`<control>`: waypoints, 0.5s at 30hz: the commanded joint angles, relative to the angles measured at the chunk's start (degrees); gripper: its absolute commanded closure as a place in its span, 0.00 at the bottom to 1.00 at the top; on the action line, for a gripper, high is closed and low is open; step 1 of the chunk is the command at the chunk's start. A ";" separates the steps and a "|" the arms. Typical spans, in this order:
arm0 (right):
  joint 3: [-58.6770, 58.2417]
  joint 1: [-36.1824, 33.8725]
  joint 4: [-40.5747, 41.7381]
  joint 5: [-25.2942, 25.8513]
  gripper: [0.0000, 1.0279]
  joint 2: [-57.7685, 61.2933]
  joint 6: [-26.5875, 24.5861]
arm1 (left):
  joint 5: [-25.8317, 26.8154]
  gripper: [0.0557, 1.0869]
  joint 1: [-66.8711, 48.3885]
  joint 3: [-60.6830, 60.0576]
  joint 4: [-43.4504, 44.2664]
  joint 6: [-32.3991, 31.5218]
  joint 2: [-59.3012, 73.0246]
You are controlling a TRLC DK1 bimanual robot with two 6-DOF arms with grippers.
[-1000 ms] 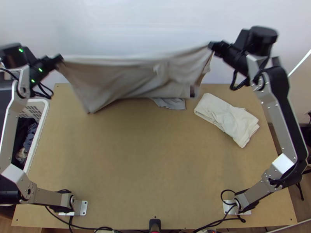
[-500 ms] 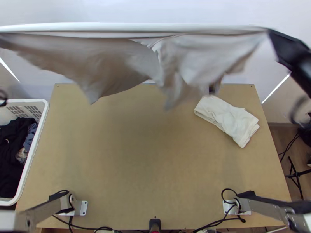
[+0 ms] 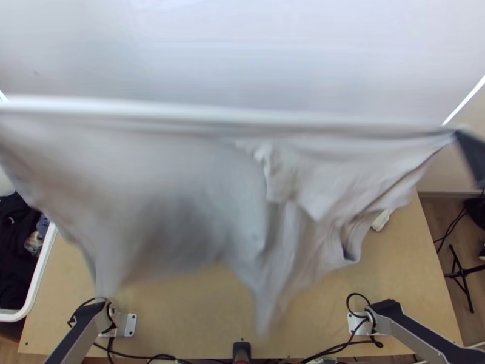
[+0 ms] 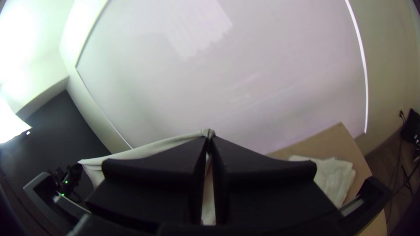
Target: Fold the t-shirt
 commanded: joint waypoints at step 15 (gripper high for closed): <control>-69.94 8.46 38.84 -0.23 0.97 8.67 3.88 | 6.22 0.96 -3.43 -58.02 11.73 7.68 2.52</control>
